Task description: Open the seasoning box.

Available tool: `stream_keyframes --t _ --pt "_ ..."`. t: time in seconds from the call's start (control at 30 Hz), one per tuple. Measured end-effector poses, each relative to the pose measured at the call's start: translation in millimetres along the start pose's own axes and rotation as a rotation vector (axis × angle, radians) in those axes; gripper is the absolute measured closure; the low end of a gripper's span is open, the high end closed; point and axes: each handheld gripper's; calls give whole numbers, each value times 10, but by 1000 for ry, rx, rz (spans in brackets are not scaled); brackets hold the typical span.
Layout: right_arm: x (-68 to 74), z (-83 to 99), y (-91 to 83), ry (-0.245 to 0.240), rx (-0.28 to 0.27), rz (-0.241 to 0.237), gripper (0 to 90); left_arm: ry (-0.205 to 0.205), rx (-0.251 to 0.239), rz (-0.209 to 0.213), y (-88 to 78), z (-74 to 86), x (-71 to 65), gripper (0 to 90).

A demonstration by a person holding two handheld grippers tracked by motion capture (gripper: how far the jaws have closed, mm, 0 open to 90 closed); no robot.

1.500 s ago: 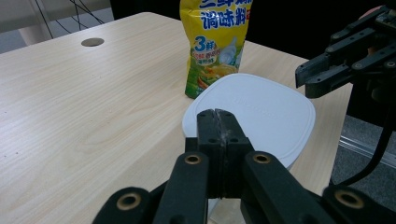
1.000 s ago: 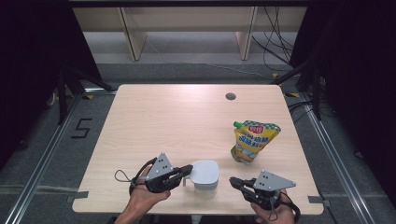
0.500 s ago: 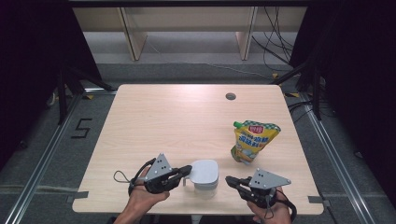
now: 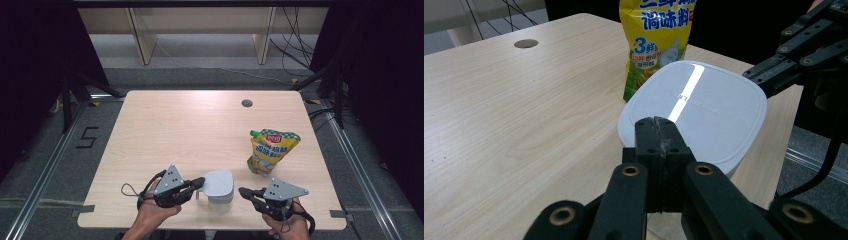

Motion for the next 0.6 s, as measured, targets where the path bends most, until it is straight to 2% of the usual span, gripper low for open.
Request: stream_keyframes --t 0.1,0.13,0.17,0.33,0.37,0.43,0.5,0.6 --pt "-1 -18 -3 -4 14 -10 900 -2 -1 2 0 1 1 891" --pt "-10 -18 20 -32 2 -2 900 -4 -2 0 0 2 -1 891" --pt "3 -31 16 -9 17 -26 900 0 0 2 -2 1 0 891" --pt "9 -53 61 -16 20 -33 900 -1 3 -6 -13 5 2 891" --pt "5 -53 70 -14 11 -40 900 -18 0 -7 -12 14 -5 891" --pt "8 -59 70 -12 19 -34 900 -18 2 -5 -16 14 1 891" --pt "21 -71 86 -20 12 -25 900 -7 0 -1 -16 12 11 891" --pt "20 -99 89 -42 30 -36 900 -8 1 -2 -17 12 11 890"
Point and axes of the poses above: each handheld gripper's, and its own axes: y roughly forward along the jaws, z roughly out of its underside, x roughly to its left, and after that the axes turned 15 degrees about -y, right-handed
